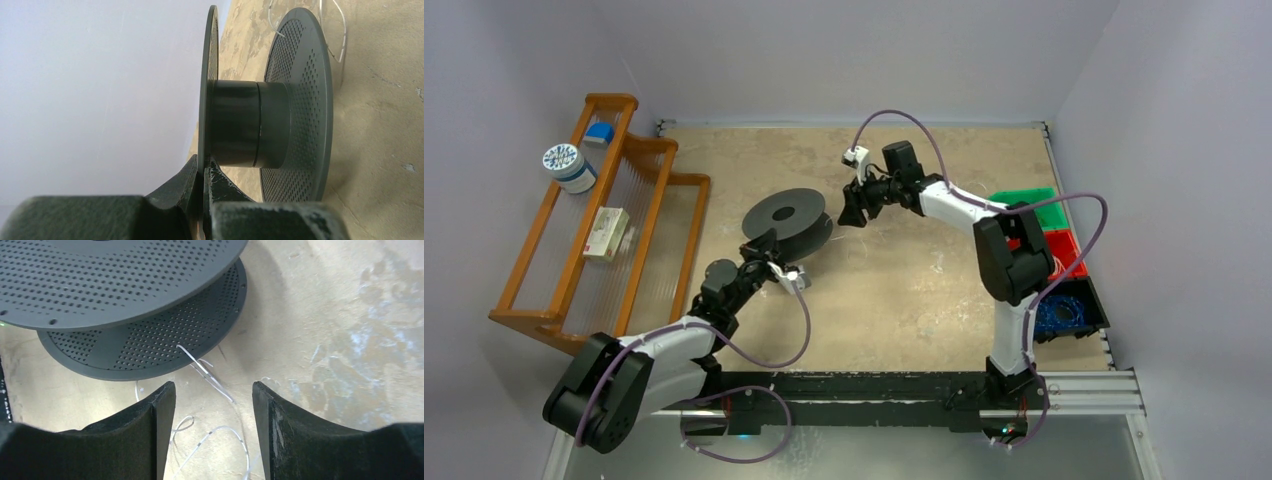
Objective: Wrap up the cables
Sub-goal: Wrap the cable around the cable reel.
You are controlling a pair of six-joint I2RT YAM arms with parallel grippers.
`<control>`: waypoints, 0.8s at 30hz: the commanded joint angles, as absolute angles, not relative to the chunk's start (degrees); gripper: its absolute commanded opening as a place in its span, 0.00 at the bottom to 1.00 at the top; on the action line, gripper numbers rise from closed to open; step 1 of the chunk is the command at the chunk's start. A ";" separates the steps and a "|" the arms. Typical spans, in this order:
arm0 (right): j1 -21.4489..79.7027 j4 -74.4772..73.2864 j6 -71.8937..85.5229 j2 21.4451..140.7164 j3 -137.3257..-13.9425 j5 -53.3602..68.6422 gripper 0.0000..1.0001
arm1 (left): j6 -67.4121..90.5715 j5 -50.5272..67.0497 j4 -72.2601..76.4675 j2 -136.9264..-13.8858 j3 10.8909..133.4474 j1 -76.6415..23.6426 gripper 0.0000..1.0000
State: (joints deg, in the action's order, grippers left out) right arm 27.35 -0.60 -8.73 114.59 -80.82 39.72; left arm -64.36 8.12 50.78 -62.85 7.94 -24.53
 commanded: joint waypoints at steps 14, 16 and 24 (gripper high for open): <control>29.19 -7.39 -37.07 104.23 -85.26 38.61 0.63 | -58.48 14.48 26.21 -63.38 26.44 -24.87 0.00; 30.72 -7.24 -39.04 104.68 -85.00 37.18 0.63 | -58.69 15.36 21.40 -63.81 29.01 -24.87 0.00; 32.95 -3.38 -41.74 104.96 -83.61 37.16 0.63 | -59.34 17.75 11.83 -64.25 34.28 -24.87 0.00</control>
State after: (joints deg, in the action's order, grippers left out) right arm 32.47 -5.89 -38.00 105.08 -83.85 36.49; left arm -59.57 13.98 14.98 -64.51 30.61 -24.51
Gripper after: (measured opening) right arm 0.628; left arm 0.017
